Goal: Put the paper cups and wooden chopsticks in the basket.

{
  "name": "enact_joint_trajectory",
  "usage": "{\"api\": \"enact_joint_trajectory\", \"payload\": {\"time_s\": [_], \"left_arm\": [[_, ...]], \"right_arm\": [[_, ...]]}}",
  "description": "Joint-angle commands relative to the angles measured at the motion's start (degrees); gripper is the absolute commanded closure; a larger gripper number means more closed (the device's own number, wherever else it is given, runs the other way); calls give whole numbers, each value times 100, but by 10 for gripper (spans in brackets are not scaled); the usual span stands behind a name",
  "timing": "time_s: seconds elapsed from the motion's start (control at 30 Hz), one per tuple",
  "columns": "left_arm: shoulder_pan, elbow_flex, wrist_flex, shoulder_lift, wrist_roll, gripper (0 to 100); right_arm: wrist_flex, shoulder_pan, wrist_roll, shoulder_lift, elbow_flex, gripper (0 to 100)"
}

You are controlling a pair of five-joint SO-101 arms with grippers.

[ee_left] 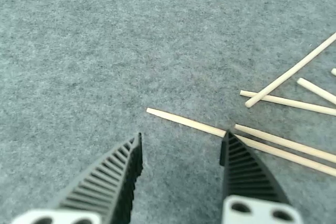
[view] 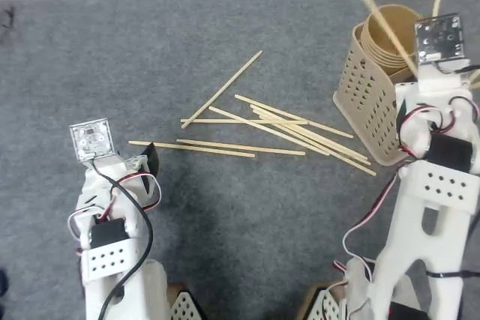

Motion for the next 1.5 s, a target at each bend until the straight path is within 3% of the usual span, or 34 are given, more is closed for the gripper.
{"api": "enact_joint_trajectory", "payload": {"time_s": [0.0, 0.4, 0.57, 0.77, 1.03, 1.2, 1.47], "left_arm": [[35, -145, -158, -105, 35, 776], [35, -145, -158, -105, 35, 776], [35, -145, -158, -105, 35, 776], [35, -145, -158, -105, 35, 776], [35, -145, -149, -105, 35, 776], [35, -145, -149, -105, 35, 776], [35, -145, -149, -105, 35, 776]], "right_arm": [[268, 4, 0, -13, -545, 991], [1262, -215, 0, -22, -958, 991], [1508, -497, 0, -866, -1178, 991], [1947, -1095, 62, -2070, -1248, 991], [2879, -1991, 123, -2448, -1125, 991], [2686, -2387, 114, -2431, -431, 991], [2132, -2440, 114, -2457, 255, 991]]}}
